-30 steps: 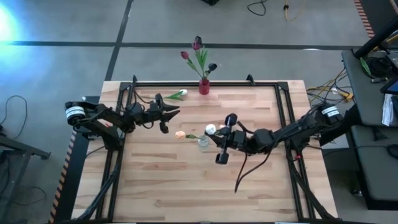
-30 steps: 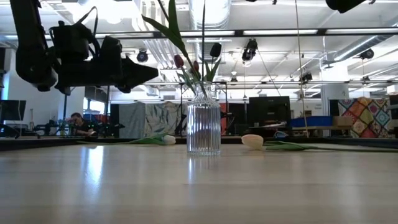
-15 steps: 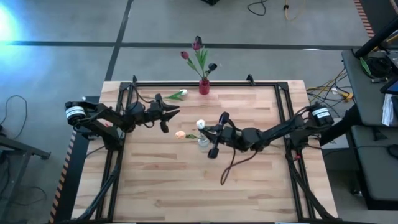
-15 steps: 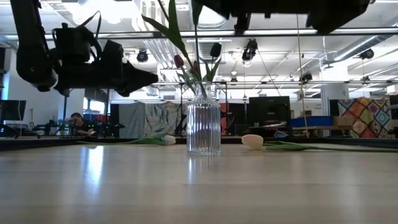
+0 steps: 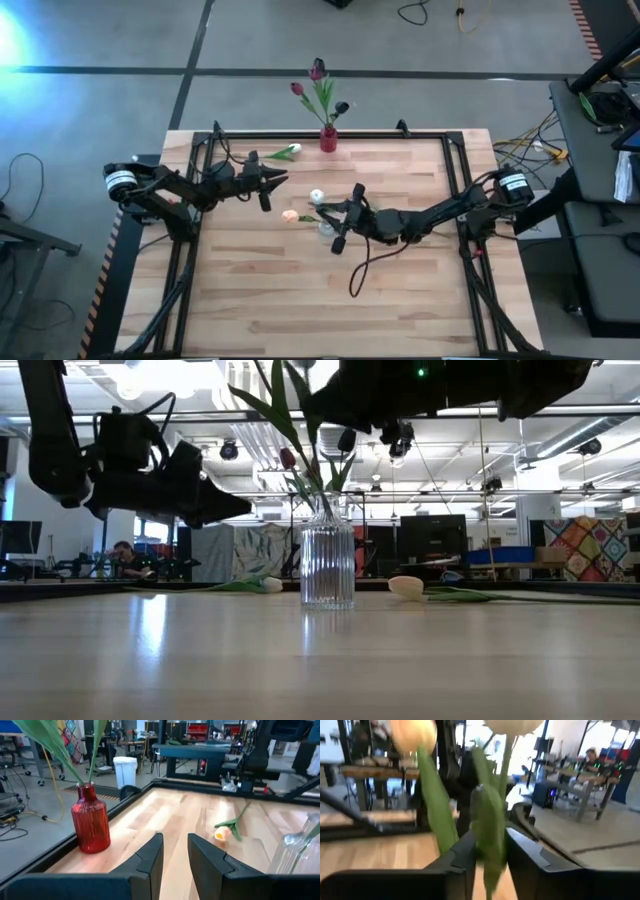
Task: Sort flowers into vase by color
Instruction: Put the bottom white tulip into the transparent vase, then put the orange tulip into the transparent vase
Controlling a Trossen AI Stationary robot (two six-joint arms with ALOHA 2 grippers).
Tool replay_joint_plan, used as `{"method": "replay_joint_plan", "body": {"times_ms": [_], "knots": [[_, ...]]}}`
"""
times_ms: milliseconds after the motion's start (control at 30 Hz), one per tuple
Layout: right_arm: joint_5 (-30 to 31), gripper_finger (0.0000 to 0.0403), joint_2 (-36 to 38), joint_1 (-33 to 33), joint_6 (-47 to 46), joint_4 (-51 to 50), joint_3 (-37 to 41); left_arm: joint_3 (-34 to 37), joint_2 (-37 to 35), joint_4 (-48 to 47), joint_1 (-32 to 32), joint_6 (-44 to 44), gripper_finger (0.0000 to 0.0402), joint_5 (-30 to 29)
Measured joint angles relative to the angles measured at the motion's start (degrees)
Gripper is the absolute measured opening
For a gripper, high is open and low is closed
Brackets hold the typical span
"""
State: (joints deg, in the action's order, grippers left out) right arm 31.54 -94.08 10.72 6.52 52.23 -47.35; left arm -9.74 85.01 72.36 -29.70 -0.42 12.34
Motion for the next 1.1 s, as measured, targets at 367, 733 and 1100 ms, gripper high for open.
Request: {"method": "replay_joint_plan", "body": {"times_ms": [367,733,1100], "knots": [[0.05,0.0170,3.75,0.11,-2.86,-9.17,0.02,-7.74,-0.15,-22.82,-2.19,3.91,0.0075,-0.01],[0.04,0.0178,7.90,1.11,-2.17,-18.01,0.01,-13.18,-0.20,-35.32,-2.20,8.39,0.0075,-0.12],[1.48,0.0135,19.55,2.93,-7.68,-46.46,0.00,-2.86,-0.20,-14.13,-2.18,4.34,0.0075,-2.89]]}}
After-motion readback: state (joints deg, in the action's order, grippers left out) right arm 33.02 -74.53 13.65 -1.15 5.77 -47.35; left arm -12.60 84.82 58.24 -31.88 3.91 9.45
